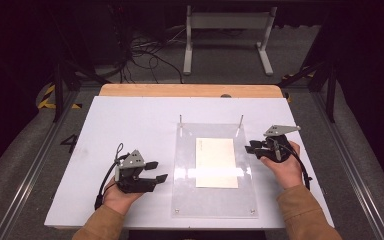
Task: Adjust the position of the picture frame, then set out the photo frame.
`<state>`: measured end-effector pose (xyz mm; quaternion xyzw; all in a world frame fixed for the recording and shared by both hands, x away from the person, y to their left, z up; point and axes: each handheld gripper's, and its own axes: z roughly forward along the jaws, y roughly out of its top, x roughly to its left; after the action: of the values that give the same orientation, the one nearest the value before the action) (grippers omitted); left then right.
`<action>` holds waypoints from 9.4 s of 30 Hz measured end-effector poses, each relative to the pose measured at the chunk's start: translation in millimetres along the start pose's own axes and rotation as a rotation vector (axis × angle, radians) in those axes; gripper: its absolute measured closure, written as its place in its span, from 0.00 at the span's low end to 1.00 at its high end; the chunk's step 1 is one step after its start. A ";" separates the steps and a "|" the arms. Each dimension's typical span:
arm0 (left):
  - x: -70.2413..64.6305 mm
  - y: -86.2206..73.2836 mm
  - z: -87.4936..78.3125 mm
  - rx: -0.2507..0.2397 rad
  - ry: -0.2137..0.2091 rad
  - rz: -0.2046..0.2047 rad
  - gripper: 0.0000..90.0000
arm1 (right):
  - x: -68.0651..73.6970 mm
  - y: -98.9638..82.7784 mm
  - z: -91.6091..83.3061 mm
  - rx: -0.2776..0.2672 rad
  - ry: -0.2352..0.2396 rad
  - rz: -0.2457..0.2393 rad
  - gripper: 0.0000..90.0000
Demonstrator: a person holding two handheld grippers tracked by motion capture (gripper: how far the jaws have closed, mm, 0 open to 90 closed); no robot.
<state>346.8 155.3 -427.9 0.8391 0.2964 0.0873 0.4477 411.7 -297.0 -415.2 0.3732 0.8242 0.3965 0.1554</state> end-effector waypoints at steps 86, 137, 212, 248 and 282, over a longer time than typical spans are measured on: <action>-3.3 -21.3 -14.9 -0.155 0.069 0.023 0.23 | -70.5 34.5 80.2 -0.234 -0.103 0.208 0.96; -41.3 12.0 39.5 -0.336 0.030 0.300 0.29 | -87.1 39.6 89.0 -0.227 -0.020 0.398 0.94; -44.1 35.7 26.7 -0.280 0.046 0.336 0.56 | 37.9 -32.5 -54.6 -0.370 0.032 -0.399 0.31; -45.4 55.3 -0.3 -0.385 0.096 0.342 0.59 | 47.3 -6.9 -43.6 -0.466 0.048 -0.488 0.69; -61.7 92.5 -94.7 -0.520 0.073 0.337 0.69 | 105.6 37.9 -108.9 -0.534 0.079 -0.479 0.76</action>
<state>296.7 146.9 -291.0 0.7302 0.1366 0.2632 0.6156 299.2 -262.1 -312.5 0.0998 0.7611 0.5643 0.3039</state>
